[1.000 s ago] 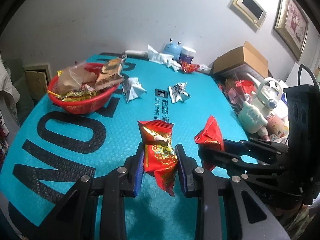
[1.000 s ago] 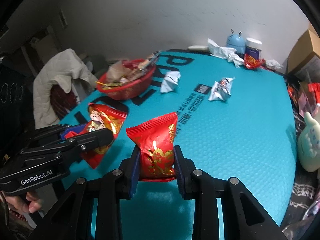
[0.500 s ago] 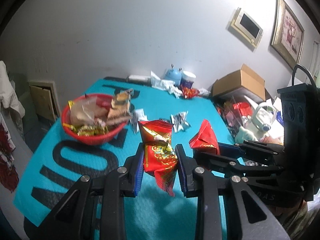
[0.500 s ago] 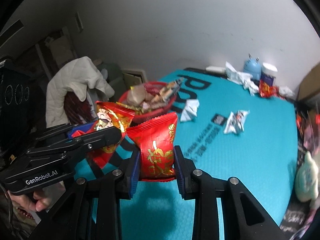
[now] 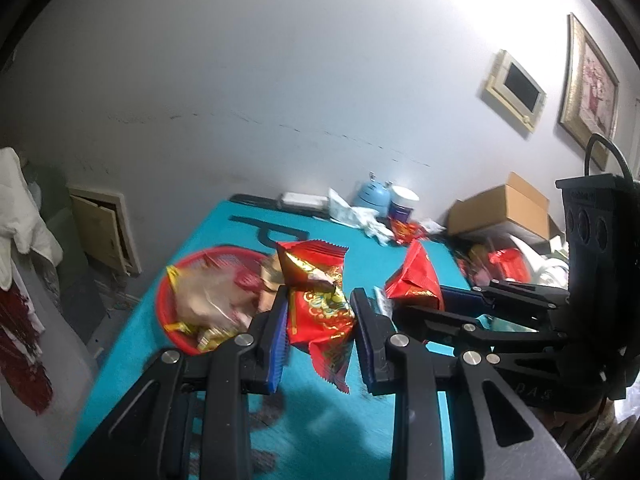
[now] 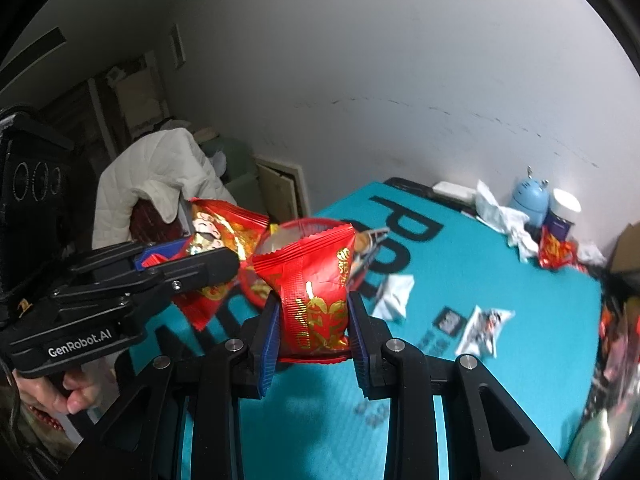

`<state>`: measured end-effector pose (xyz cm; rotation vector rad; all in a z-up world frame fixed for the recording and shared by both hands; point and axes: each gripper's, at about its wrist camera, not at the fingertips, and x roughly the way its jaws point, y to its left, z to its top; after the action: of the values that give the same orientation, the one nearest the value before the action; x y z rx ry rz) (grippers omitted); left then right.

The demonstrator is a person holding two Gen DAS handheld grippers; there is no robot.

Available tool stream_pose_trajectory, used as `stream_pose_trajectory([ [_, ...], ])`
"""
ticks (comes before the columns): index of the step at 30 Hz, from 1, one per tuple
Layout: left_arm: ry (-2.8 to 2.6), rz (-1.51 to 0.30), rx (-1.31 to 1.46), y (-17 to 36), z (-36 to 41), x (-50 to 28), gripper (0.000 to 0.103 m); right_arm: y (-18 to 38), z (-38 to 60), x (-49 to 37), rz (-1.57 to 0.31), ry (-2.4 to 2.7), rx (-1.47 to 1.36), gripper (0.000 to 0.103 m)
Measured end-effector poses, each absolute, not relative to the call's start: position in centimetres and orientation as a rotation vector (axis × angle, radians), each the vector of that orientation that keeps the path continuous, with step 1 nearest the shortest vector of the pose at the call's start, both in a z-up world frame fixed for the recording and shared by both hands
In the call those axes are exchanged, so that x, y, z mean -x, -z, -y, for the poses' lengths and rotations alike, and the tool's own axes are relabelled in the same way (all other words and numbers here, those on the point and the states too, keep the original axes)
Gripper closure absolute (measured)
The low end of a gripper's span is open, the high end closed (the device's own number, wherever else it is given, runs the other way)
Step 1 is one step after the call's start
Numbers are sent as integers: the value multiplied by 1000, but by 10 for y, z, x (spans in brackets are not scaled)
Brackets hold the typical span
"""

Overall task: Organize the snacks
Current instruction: 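Lift both red candy packets and carry them over the red basket, then open both tools to drop the red packets into the basket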

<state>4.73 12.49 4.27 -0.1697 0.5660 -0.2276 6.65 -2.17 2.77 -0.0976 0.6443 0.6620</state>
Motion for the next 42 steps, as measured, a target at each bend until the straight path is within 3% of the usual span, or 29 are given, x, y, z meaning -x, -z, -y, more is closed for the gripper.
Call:
stream_pose_trajectory([
  [19,169,-554,108,-47,-188,-153,74,-22,-43,-181,-635,-676,132,72],
  [34,138,-778,132,26,-214,-212,74,35,-83,-229,-739,-696,279,71],
  [38,161,-830,162,36,-213,-210,74,40,-87,-224,-759,-729,314,54],
  [42,145,-861,137,38,-210,-208,73,39,-88,-219,-754,-758,325,51],
])
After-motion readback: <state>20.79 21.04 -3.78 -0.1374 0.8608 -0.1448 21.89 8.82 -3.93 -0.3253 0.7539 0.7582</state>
